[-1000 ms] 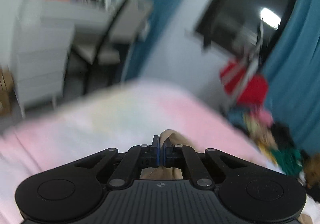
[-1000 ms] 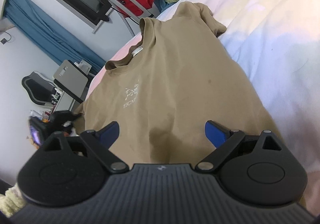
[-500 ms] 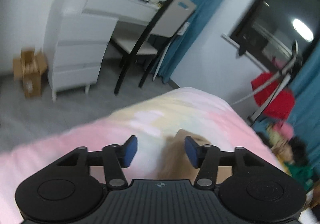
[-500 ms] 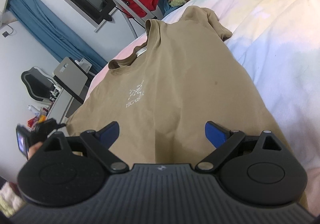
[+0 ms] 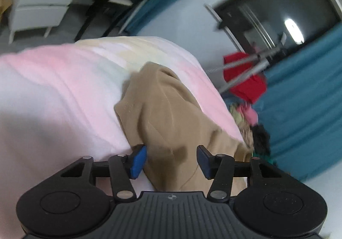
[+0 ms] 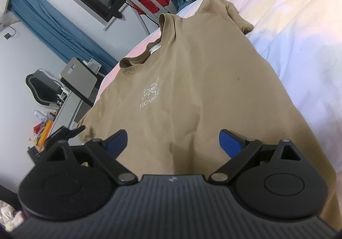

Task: Fold clothes
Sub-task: 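Grasp the T-shirt sleeve edge with the left gripper, then open the left gripper to release the sleeve onto the bed, then grasp the side edge of the tan T-shirt with the right gripper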

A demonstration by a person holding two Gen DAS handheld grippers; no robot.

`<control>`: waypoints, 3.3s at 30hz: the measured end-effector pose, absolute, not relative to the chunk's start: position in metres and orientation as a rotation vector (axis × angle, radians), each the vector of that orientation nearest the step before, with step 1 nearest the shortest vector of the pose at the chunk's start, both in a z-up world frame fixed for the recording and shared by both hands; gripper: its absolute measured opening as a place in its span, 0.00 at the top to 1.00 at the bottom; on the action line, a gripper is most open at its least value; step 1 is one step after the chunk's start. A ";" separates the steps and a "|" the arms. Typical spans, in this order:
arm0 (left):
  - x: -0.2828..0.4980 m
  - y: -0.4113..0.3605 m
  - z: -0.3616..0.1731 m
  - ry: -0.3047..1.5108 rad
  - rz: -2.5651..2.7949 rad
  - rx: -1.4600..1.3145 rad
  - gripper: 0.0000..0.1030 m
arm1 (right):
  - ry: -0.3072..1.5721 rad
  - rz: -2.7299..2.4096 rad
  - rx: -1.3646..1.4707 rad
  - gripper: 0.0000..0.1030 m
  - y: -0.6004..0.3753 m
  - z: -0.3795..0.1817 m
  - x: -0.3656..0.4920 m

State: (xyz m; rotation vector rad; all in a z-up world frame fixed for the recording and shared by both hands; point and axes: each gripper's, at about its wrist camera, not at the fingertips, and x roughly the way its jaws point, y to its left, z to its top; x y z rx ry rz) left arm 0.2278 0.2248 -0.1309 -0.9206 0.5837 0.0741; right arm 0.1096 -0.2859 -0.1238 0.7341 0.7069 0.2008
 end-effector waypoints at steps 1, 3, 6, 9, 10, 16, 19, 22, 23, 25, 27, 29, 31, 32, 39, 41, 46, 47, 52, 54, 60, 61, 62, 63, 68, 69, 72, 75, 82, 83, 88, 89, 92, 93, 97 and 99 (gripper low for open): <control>0.229 0.225 -0.132 0.573 0.092 -0.934 0.60 | 0.708 0.201 0.733 0.09 -0.286 -0.124 0.110; 0.229 0.223 -0.127 0.579 0.139 -0.887 0.86 | 0.710 0.200 0.732 0.09 -0.285 -0.124 0.110; 0.232 0.216 -0.114 0.573 0.193 -0.776 0.98 | 0.707 0.202 0.739 0.09 -0.287 -0.124 0.110; 0.229 0.205 -0.091 0.540 0.283 -0.607 0.99 | 0.696 0.197 0.733 0.09 -0.289 -0.122 0.109; 0.226 0.202 -0.085 0.538 0.323 -0.542 0.99 | 0.689 0.194 0.725 0.09 -0.289 -0.120 0.109; 0.224 0.186 -0.081 0.565 0.340 -0.322 0.84 | 0.648 0.182 0.668 0.09 -0.288 -0.112 0.106; 0.211 0.170 -0.071 0.569 0.291 -0.254 0.59 | 0.618 0.177 0.617 0.09 -0.285 -0.104 0.103; 0.182 0.141 -0.059 0.561 0.217 -0.146 0.49 | 0.581 0.180 0.556 0.09 -0.281 -0.096 0.096; 0.166 0.132 -0.055 0.560 0.187 -0.135 0.47 | 0.567 0.182 0.533 0.09 -0.278 -0.093 0.094; 0.134 0.116 -0.047 0.556 0.135 -0.121 0.41 | 0.531 0.181 0.477 0.09 -0.273 -0.085 0.087; 0.104 0.101 -0.039 0.546 0.091 -0.115 0.35 | 0.490 0.178 0.424 0.09 -0.269 -0.078 0.080; 0.074 0.089 -0.032 0.525 0.051 -0.107 0.31 | 0.457 0.175 0.382 0.09 -0.267 -0.071 0.073; 0.048 0.077 -0.027 0.511 0.026 -0.121 0.30 | 0.436 0.178 0.369 0.09 -0.266 -0.066 0.066; 0.035 0.074 -0.024 0.500 0.015 -0.137 0.27 | 0.428 0.180 0.366 0.09 -0.267 -0.063 0.063; -0.030 0.059 -0.021 0.413 0.019 -0.157 0.03 | 0.364 0.132 0.425 0.09 -0.283 -0.045 0.039; -0.034 0.059 -0.022 0.417 0.013 -0.154 0.01 | 0.355 0.125 0.464 0.09 -0.288 -0.043 0.038; -0.034 0.057 -0.028 0.426 0.008 -0.151 0.00 | 0.365 0.100 0.529 0.09 -0.295 -0.049 0.044; -0.034 0.056 -0.030 0.432 0.007 -0.145 0.00 | 0.375 0.094 0.541 0.09 -0.297 -0.051 0.048; -0.026 0.050 -0.043 0.458 0.001 -0.118 0.00 | 0.406 0.072 0.616 0.09 -0.307 -0.064 0.068; -0.023 0.048 -0.047 0.467 -0.002 -0.114 0.00 | 0.413 0.066 0.651 0.09 -0.312 -0.069 0.075; -0.013 0.043 -0.062 0.502 0.007 -0.088 0.00 | 0.434 0.030 0.741 0.09 -0.327 -0.085 0.096; -0.012 0.043 -0.064 0.505 0.010 -0.083 0.00 | 0.444 0.016 0.743 0.09 -0.329 -0.088 0.099; -0.011 0.042 -0.066 0.509 0.012 -0.079 0.00 | 0.453 0.005 0.740 0.09 -0.330 -0.091 0.102; -0.010 0.042 -0.067 0.510 0.021 -0.076 0.00 | 0.460 0.000 0.755 0.09 -0.332 -0.094 0.105; -0.008 0.050 -0.071 0.518 0.063 -0.086 0.00 | 0.472 -0.004 0.936 0.09 -0.363 -0.112 0.125; -0.007 0.052 -0.073 0.522 0.073 -0.094 0.00 | 0.476 -0.016 0.986 0.09 -0.372 -0.117 0.130; -0.003 0.056 -0.075 0.532 0.094 -0.121 0.00 | 0.488 -0.032 1.131 0.13 -0.401 -0.132 0.150; 0.000 0.058 -0.076 0.537 0.098 -0.149 0.00 | 0.483 -0.022 1.278 0.22 -0.422 -0.155 0.171; 0.019 0.048 -0.086 0.557 0.069 -0.150 0.00 | 0.519 -0.031 1.379 0.56 -0.430 -0.198 0.215; 0.022 0.046 -0.088 0.561 0.063 -0.147 0.00 | 0.528 -0.031 1.376 0.59 -0.429 -0.202 0.219; 0.037 0.042 -0.099 0.605 0.054 -0.135 0.02 | 0.566 -0.018 1.322 0.88 -0.421 -0.206 0.231; 0.037 0.042 -0.100 0.608 0.054 -0.136 0.02 | 0.560 -0.025 1.315 0.89 -0.421 -0.205 0.231; 0.036 0.045 -0.100 0.606 0.057 -0.155 0.02 | 0.463 -0.075 1.295 0.94 -0.431 -0.193 0.218; 0.035 0.046 -0.098 0.603 0.060 -0.165 0.02 | 0.424 -0.092 1.288 0.94 -0.435 -0.188 0.212; 0.030 0.048 -0.093 0.580 0.083 -0.173 0.02 | 0.312 -0.171 1.295 0.94 -0.459 -0.172 0.188; 0.030 0.049 -0.091 0.572 0.090 -0.173 0.02 | 0.265 -0.226 1.287 0.94 -0.474 -0.165 0.173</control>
